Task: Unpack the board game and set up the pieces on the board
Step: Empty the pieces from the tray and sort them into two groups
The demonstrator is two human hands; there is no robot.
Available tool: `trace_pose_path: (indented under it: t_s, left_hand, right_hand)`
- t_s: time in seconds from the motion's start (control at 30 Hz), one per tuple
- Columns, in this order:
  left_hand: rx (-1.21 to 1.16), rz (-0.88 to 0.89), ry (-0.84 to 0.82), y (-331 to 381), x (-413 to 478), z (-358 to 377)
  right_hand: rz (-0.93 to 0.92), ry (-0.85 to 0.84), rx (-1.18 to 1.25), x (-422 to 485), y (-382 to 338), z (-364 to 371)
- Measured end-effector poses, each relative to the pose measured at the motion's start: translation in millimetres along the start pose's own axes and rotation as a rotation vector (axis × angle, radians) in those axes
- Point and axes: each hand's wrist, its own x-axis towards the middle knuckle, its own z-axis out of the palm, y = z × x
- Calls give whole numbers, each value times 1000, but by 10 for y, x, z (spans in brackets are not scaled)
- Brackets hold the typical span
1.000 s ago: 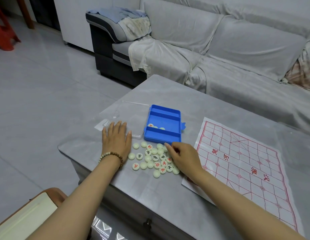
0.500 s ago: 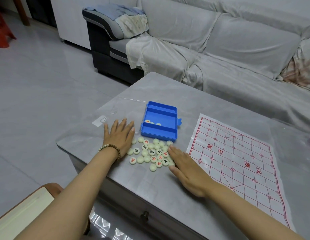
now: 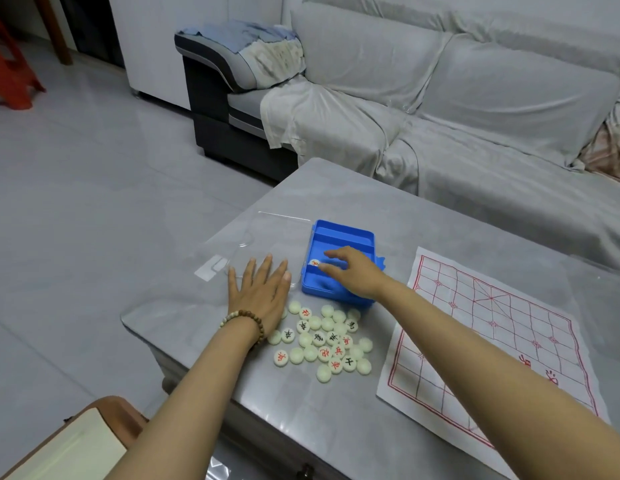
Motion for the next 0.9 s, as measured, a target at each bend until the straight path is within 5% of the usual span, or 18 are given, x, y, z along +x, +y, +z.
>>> trace_pose_path:
  t_s: [0.23, 0.43, 0.63, 0.73, 0.9]
  left_hand:
    - [-10, 5, 19, 0, -11, 32]
    - [-9, 3, 24, 13, 0, 39]
    - [3, -7, 37, 24, -11, 49]
    - [12, -2, 50, 22, -22, 57]
    - [9, -12, 86, 20, -36, 70]
  right_hand:
    - [3, 44, -36, 277, -24, 87]
    - [56, 58, 294, 197, 62, 3]
    - [16, 103, 364, 186, -53, 68]
    - [2, 244, 523, -85, -62, -39]
    - [146, 191, 594, -835, 255, -51]
